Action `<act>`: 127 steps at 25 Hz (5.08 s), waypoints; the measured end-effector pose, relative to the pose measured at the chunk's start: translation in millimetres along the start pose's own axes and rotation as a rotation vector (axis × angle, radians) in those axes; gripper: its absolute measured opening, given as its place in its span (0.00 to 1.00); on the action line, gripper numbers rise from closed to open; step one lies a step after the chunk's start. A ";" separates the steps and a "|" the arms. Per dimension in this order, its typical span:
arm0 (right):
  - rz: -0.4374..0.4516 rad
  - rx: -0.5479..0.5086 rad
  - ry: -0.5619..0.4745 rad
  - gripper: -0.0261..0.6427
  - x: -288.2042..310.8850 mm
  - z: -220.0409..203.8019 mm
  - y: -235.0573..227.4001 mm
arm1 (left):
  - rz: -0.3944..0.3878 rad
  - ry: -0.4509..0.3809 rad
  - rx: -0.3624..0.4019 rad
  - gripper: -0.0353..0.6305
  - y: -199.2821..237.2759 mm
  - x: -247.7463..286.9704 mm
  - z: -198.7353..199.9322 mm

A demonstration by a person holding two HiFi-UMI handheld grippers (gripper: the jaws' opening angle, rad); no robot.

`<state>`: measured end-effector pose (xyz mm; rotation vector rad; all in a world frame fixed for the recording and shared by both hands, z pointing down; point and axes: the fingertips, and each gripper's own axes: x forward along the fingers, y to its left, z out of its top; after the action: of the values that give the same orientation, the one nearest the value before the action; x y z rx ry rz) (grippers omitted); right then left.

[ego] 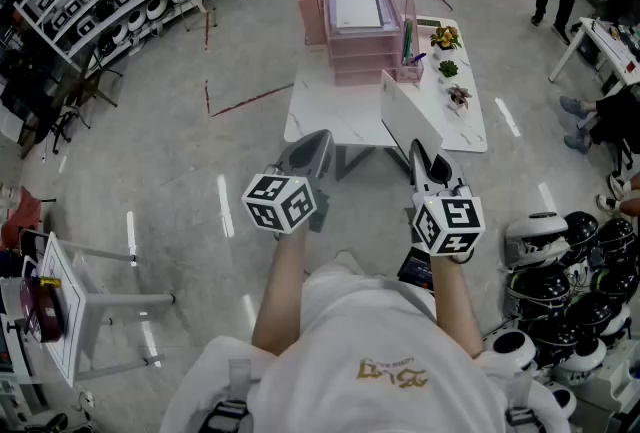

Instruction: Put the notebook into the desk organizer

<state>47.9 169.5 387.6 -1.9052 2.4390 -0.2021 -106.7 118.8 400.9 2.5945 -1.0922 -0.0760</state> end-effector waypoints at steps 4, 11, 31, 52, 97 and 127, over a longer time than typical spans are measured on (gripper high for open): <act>-0.005 -0.005 0.001 0.07 -2.8 0.9 -2.2 | 0.010 -0.001 -0.007 0.07 1.6 -2.3 -0.7; -0.019 -0.005 0.002 0.07 -5.0 -2.3 -13.9 | 0.017 -0.003 -0.025 0.08 4.4 3.6 -4.0; 0.001 -0.021 -0.025 0.07 84.4 24.8 -73.0 | 0.001 -0.007 -0.127 0.08 59.8 108.1 6.4; -0.022 -0.085 -0.030 0.07 304.7 68.2 -149.5 | -0.021 0.034 -0.081 0.08 186.3 302.7 67.8; 0.038 -0.450 0.072 0.07 420.1 33.0 -137.3 | 0.036 0.052 -0.077 0.08 241.7 340.0 74.1; 0.208 -0.454 0.282 0.15 486.0 -19.0 -111.9 | 0.110 0.065 -0.060 0.08 267.7 335.5 74.2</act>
<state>34.5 -326.2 444.2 -1.8532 3.0689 0.1109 -66.8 -313.2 440.4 2.4614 -1.1883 0.0019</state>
